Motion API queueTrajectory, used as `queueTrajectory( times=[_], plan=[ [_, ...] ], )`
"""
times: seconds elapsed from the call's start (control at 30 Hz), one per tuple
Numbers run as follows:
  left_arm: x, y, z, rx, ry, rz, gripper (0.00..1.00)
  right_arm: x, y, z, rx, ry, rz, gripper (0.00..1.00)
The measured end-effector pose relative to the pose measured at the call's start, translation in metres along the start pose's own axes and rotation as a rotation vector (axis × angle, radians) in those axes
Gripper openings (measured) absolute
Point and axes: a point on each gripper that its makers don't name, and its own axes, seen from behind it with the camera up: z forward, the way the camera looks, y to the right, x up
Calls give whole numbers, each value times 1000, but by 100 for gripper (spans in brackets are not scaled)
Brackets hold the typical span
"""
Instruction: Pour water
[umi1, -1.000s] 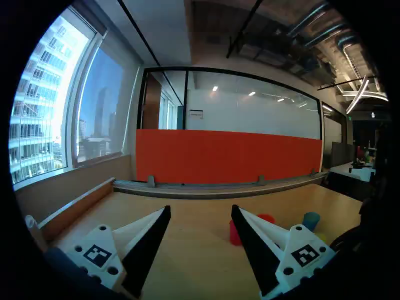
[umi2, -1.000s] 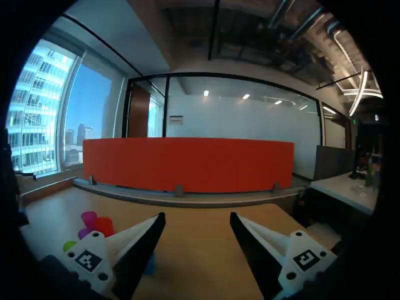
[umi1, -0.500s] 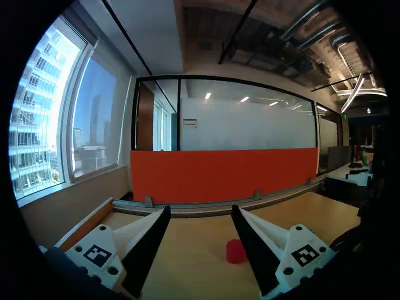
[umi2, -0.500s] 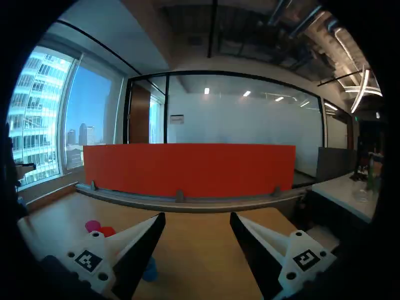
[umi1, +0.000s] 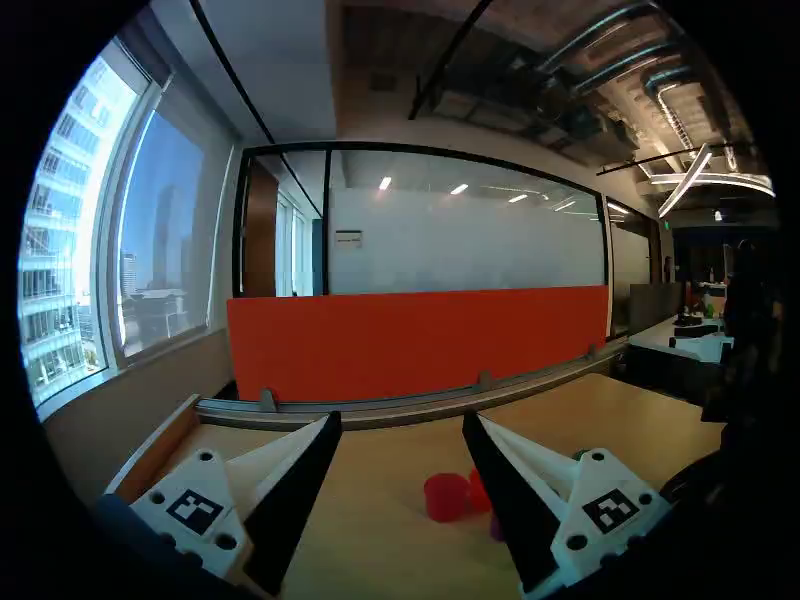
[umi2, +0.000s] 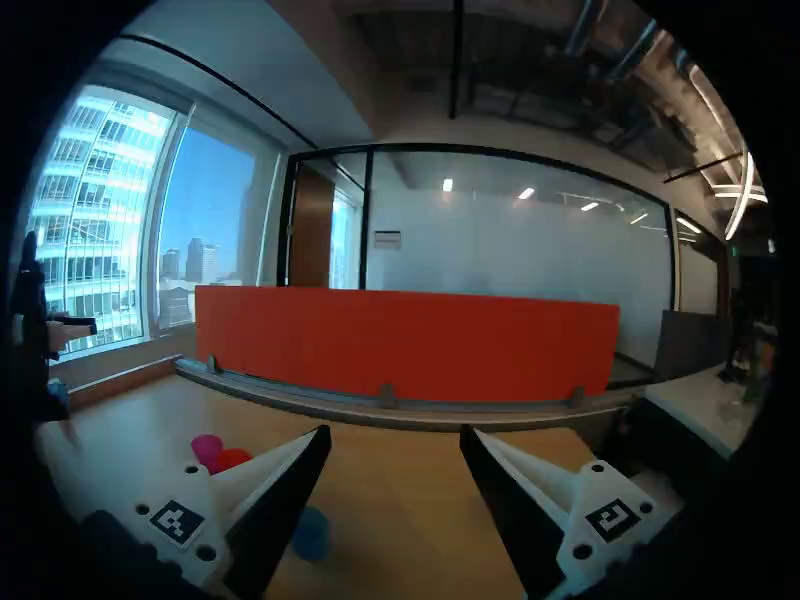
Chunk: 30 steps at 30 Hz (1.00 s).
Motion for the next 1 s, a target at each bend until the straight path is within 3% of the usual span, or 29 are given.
queueTrajectory(
  times=[0.3,0.5,1.0],
  plan=[
    [-2,22,-1,-105,-2,-30,90,15,-32,-5,166,32,1,100],
    [-5,41,-6,-191,-1,-37,90,20,-48,-10,259,34,36,100],
    [-23,62,-9,-308,-53,22,90,10,-56,-6,338,-29,9,100]
  ],
)
